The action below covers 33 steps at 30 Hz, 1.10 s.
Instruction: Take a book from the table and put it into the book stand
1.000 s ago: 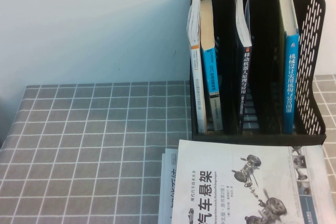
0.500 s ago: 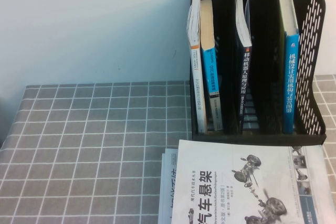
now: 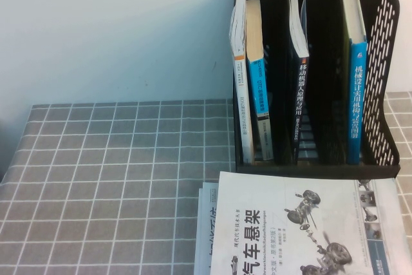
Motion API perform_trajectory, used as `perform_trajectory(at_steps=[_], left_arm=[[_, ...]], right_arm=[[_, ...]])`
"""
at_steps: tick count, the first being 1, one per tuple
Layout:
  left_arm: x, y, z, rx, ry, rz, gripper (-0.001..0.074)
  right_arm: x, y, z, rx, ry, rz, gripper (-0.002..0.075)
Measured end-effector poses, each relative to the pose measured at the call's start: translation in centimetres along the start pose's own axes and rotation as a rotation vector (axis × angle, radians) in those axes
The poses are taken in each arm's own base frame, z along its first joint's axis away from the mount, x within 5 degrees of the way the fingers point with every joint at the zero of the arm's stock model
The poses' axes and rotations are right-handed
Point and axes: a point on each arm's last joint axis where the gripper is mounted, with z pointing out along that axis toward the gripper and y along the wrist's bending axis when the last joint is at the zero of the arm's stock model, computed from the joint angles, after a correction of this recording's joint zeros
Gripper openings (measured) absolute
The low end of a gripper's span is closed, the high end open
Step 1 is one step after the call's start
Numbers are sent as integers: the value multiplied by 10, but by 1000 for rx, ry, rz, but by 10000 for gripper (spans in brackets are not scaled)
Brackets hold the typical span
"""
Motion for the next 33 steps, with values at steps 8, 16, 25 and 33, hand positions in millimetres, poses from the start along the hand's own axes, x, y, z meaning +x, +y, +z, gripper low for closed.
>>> perform_trajectory(at_steps=[8,16,25,33], left_arm=[[-42,-11,28,-98,324,11,-4],[-30,-11,60,-150,572,-66,-4],[-6,-15,75,-131,779,-185,-4],[-3,-23,75,-60,826,-232,-4]], right_arm=[[-32,2,16,-90,241,-77,-4],[-36,5,51,-161,518,-63,-4],[-26,11,79,-239,782,5,-4],[-19,15,76,-281,892,41,-4]])
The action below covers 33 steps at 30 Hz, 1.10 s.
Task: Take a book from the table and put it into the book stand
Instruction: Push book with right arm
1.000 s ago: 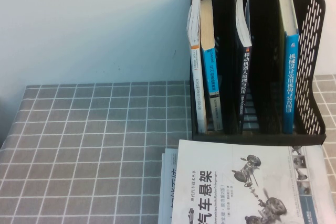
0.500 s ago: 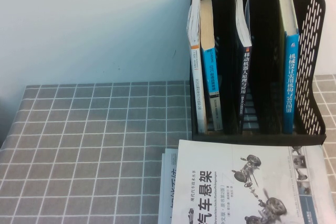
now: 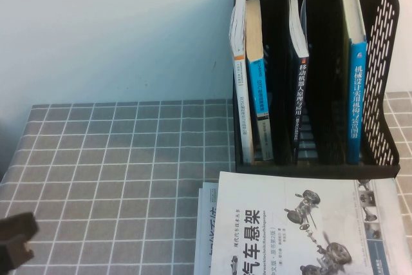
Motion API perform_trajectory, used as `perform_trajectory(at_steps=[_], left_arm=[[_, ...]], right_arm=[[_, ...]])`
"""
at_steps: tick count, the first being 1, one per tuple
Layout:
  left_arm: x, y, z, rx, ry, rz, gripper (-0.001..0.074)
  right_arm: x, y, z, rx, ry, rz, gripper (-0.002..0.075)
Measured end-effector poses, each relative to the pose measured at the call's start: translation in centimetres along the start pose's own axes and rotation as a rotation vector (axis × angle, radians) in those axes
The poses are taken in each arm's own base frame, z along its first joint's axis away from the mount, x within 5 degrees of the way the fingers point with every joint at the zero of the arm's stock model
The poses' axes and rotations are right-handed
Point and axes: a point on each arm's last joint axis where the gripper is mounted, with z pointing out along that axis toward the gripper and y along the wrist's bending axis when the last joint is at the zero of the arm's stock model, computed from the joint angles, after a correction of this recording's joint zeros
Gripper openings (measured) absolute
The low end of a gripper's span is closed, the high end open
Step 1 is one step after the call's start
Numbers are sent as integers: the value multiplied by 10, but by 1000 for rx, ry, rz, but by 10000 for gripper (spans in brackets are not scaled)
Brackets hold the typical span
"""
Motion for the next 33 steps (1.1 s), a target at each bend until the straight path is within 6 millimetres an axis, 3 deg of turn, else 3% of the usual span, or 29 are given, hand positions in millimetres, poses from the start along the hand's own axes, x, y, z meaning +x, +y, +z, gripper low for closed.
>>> perform_trajectory(at_steps=[4,8,15,23,27,33], left_arm=[[4,-6,12,72,109,9,-4],[5,-8,37,127,223,-26,-4],[6,-9,93,245,382,-167,-4],[14,-11,148,479,483,-330,-4],[19,-5,162,474,506,-369,-4],[20,-6,163,493,509,-364,-4]], right_arm=[[2,3,5,-55,135,15,-4],[-4,5,18,-142,297,43,-4],[-16,8,58,-292,379,55,-4],[-7,-2,106,-279,480,84,-4],[-1,-6,126,-264,514,86,-4],[12,-9,149,-269,596,114,-4]])
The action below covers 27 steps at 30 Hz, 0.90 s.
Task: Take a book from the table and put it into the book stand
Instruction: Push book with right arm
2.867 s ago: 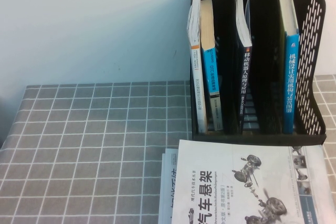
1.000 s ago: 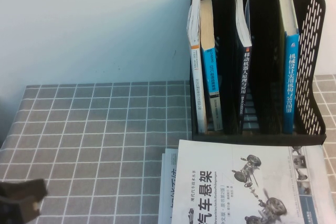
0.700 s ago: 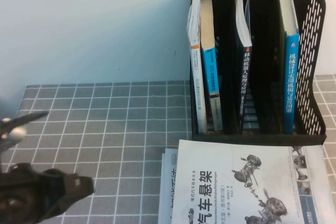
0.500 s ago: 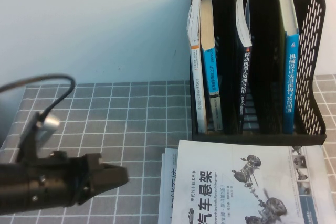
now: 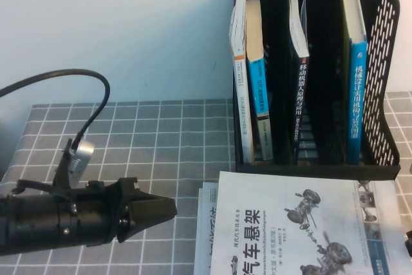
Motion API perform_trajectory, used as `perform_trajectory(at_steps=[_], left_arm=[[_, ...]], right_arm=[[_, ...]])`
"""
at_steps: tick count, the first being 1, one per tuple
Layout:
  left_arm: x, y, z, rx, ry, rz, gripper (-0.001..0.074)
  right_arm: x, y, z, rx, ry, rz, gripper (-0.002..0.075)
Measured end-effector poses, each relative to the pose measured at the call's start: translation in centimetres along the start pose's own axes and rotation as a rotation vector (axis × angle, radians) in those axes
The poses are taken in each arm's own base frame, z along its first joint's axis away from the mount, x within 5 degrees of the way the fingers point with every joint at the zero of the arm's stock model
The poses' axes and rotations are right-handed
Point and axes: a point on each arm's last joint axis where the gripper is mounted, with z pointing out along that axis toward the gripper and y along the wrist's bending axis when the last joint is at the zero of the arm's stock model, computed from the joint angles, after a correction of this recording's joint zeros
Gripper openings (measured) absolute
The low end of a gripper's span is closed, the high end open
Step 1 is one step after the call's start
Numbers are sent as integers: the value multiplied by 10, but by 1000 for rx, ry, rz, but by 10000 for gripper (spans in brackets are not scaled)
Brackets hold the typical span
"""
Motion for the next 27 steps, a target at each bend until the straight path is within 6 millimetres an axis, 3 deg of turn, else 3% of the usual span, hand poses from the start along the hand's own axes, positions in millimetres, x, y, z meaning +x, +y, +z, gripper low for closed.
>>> perform_trajectory(at_steps=[4,11,15,19,21,27], left_arm=[[-1,-1,0,5,-6,8,-4],[-2,-2,0,15,-17,9,11],[-6,2,-6,10,-37,11,160],[-18,17,-24,6,-78,-28,440],[-23,27,-31,18,-83,-67,531],[-25,60,-23,61,13,-178,559]], right_arm=[[-5,5,5,-24,-9,-16,-4],[-12,39,17,-95,-47,-76,-4],[-14,48,22,-105,-63,-81,-4],[-14,47,27,-110,-51,-68,-4],[-15,47,27,-111,-55,-72,-4],[-16,47,28,-106,-63,-99,-4]])
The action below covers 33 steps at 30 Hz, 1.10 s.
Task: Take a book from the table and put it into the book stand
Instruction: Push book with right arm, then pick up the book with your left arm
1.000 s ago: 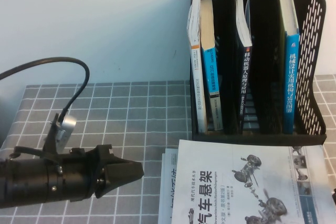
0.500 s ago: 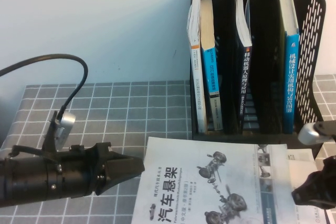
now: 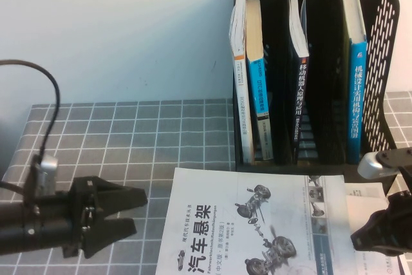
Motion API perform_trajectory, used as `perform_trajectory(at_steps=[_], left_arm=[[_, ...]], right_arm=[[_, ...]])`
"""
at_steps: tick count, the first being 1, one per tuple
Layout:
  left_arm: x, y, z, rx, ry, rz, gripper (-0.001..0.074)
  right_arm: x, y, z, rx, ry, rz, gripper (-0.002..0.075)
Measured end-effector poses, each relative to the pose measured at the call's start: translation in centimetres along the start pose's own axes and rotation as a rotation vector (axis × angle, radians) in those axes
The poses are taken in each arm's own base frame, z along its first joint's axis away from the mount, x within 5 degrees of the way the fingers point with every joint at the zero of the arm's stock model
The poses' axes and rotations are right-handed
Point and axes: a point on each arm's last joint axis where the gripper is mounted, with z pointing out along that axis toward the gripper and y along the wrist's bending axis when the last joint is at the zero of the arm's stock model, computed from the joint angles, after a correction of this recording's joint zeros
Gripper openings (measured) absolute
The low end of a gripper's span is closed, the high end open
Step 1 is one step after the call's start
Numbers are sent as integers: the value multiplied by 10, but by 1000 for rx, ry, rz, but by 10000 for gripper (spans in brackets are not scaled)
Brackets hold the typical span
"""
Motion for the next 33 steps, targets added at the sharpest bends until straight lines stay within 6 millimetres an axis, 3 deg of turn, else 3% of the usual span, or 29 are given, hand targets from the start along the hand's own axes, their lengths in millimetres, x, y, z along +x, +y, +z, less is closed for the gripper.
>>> perform_trajectory(at_steps=[5,15,25,28,33], left_arm=[[-4,19,23,0,80,-29,560],[-12,20,75,-29,198,47,563],[-12,31,90,7,249,8,551],[-12,32,90,13,251,42,498],[-10,33,90,13,265,97,298]], right_arm=[[0,0,0,2,-1,-38,-4],[0,0,0,2,-1,-65,-4],[0,0,0,1,-2,-67,-4],[0,0,0,2,-3,-67,-4],[0,0,0,1,-3,-66,-4]])
